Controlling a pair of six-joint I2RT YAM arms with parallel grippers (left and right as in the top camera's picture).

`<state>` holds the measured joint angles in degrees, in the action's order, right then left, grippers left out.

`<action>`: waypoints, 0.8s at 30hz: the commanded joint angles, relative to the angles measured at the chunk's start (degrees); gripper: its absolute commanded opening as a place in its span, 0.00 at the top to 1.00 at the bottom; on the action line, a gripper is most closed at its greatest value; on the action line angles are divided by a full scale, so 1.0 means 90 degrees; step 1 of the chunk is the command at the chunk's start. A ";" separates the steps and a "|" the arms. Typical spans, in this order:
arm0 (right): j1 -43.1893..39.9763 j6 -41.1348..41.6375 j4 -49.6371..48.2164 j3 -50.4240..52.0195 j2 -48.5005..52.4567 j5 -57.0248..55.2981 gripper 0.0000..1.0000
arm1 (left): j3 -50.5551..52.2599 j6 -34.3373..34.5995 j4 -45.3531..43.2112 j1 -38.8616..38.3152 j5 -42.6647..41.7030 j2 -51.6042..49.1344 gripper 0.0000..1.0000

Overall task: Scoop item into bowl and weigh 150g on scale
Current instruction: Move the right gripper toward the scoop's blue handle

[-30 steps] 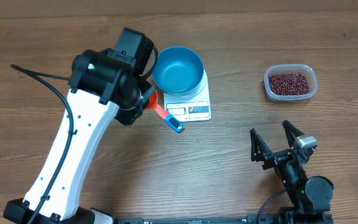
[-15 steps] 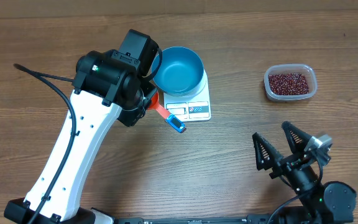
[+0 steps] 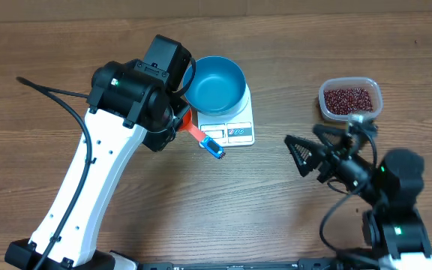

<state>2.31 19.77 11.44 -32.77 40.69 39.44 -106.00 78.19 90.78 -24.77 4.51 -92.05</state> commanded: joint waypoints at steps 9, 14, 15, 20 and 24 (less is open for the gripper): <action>0.0024 0.3121 -0.0733 -0.0194 0.1316 0.1350 0.00 | 0.0056 0.1175 -0.0085 -0.0049 -0.0163 -0.0061 0.96; 0.0029 0.3813 -0.0930 -0.0194 0.1591 0.1603 0.00 | 0.0056 0.1348 -0.0151 -0.0049 -0.0180 -0.0061 0.96; 0.0032 0.3857 -0.1003 -0.0194 0.1615 0.1710 0.00 | 0.0056 0.1406 -0.0158 -0.0049 -0.0182 -0.0061 0.96; 0.0036 0.4090 -0.1413 -0.0194 0.1625 0.2183 0.00 | 0.0056 0.1744 -0.0172 -0.0049 -0.0423 -0.0061 0.96; 0.0036 0.4189 -0.1409 -0.0194 0.1625 0.2200 0.00 | 0.0056 0.1972 -0.0245 -0.0063 -0.0753 -0.0061 0.96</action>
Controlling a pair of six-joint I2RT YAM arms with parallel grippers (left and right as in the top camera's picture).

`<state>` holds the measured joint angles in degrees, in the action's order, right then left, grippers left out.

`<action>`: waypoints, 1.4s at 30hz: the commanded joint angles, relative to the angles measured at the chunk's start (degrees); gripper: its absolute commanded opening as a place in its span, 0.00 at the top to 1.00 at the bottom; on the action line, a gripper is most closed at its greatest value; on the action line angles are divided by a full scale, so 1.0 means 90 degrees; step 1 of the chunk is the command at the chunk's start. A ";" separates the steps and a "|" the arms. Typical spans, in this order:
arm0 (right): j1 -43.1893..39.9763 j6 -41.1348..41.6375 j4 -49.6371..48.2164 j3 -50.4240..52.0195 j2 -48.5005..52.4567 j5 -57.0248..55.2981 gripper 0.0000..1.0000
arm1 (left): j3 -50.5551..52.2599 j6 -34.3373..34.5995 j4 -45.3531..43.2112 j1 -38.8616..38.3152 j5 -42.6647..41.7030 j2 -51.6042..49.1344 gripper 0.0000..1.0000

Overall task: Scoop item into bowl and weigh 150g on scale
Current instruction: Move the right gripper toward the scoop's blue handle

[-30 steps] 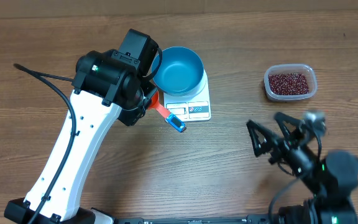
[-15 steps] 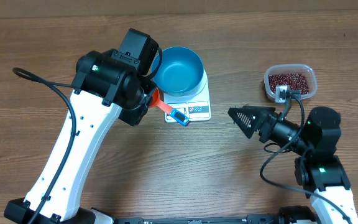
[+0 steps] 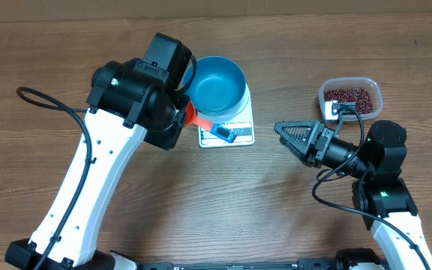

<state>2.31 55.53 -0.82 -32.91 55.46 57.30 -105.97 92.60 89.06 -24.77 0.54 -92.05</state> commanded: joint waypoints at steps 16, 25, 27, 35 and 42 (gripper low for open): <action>0.0034 0.0355 -0.0053 -0.0180 -0.0017 0.0435 0.00 | 0.0056 0.1066 -0.0719 -0.1044 0.0170 -0.0182 0.96; 0.0034 0.0357 -0.0580 -0.0180 -0.0017 0.0867 0.00 | 0.0056 0.1146 -0.1061 -0.1411 -0.0017 -0.0850 0.96; 0.0034 0.0357 -0.0590 -0.0180 -0.0017 0.0862 0.00 | 0.0056 0.1149 -0.1178 -0.1413 -0.0221 -0.0964 0.96; 0.0034 0.0345 -0.0583 -0.0180 -0.0017 0.0736 0.00 | 0.0056 0.1151 -0.1615 -0.1428 -0.0661 -0.1066 0.96; 0.0034 0.0333 -0.0566 -0.0175 -0.0017 0.0639 0.00 | 0.0056 0.1314 -0.1593 -0.1491 -0.1052 -0.1066 0.96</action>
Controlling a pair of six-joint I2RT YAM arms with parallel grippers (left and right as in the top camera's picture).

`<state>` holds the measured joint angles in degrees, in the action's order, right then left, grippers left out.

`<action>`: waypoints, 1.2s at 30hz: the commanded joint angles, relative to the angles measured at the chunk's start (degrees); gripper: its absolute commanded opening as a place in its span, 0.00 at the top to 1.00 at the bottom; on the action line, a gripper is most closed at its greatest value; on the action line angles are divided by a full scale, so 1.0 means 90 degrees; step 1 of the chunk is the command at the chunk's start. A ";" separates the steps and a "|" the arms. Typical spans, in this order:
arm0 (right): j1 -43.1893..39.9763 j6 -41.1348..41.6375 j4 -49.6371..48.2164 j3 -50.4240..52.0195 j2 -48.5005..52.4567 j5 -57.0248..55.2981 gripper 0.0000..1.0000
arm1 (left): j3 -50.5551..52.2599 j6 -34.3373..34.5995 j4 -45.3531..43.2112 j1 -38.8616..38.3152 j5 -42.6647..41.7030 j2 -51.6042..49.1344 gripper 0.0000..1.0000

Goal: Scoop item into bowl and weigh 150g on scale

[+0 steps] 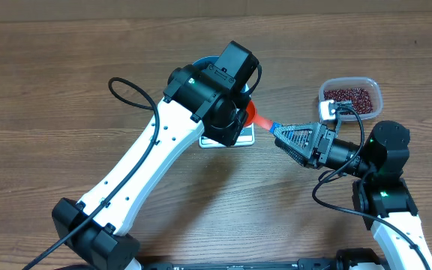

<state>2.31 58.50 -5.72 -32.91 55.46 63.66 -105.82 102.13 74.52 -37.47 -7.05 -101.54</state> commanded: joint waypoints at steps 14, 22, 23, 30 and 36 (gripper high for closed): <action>0.0034 0.0362 -0.0058 -0.0175 -0.0017 -0.0707 0.00 | 0.0039 0.1542 0.0022 -0.0257 -0.0197 -0.0019 0.96; 0.0034 0.0848 -0.0078 -0.0175 -0.0017 -0.0952 0.01 | 0.0039 0.1804 0.0017 -0.0257 -0.0168 -0.0019 0.96; 0.0034 0.0862 -0.0078 -0.0175 -0.0017 -0.0952 0.04 | 0.0039 0.1804 0.0017 -0.0257 -0.0168 -0.0022 0.96; 0.0036 0.0838 -0.0442 -0.0175 -0.0017 -0.0896 0.32 | 0.0039 0.1916 0.0019 -0.0257 -0.0175 -0.0041 0.95; 0.0034 0.0826 -0.0454 -0.0175 -0.0017 -0.0911 0.32 | 0.0039 0.1916 0.0019 -0.0284 -0.0175 -0.0041 0.96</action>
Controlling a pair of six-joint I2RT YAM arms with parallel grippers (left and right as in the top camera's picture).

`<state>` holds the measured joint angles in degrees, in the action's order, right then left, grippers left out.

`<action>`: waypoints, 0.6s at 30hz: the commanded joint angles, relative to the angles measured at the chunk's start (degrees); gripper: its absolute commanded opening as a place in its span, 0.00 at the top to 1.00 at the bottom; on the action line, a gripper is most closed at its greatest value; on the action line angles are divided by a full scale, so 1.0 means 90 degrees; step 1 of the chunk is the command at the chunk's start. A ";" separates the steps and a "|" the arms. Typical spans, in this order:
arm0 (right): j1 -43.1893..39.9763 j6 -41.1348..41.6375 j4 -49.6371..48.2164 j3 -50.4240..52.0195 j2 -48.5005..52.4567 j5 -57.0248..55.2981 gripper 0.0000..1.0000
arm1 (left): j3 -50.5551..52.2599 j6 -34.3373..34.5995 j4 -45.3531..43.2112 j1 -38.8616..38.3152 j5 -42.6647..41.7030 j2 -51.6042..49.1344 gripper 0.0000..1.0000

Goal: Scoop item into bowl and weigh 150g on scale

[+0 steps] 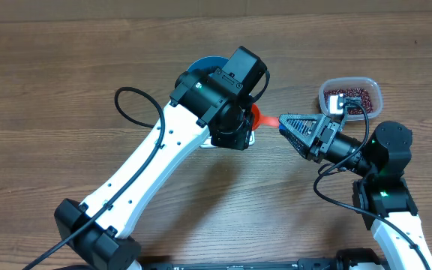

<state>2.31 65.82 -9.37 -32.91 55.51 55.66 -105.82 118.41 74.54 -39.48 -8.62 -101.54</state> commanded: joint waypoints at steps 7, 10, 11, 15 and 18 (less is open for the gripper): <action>0.0034 -0.0255 -0.0049 -0.0175 -0.0022 -0.0114 0.48 | 0.0039 0.0109 -0.0029 -0.0221 -0.0015 -0.0041 0.96; 0.0034 -0.0321 -0.0046 -0.0175 -0.0022 -0.0136 0.52 | 0.0039 0.0109 -0.0102 -0.0245 0.0022 -0.0041 0.95; 0.0034 -0.0321 -0.0046 -0.0175 -0.0022 -0.0134 0.54 | 0.0039 0.0109 -0.0117 -0.0245 0.0022 -0.0041 0.95; 0.0034 -0.0350 -0.0044 -0.0175 -0.0019 -0.0138 0.63 | 0.0039 0.0107 -0.0124 -0.0248 0.0022 -0.0041 0.96; 0.0034 -0.0367 -0.0044 -0.0175 -0.0019 -0.0136 0.67 | 0.0039 0.0109 -0.0124 -0.0248 0.0022 -0.0041 0.96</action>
<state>2.31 63.22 -9.41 -32.91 55.51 54.94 -105.82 118.58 73.45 -41.56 -8.62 -101.54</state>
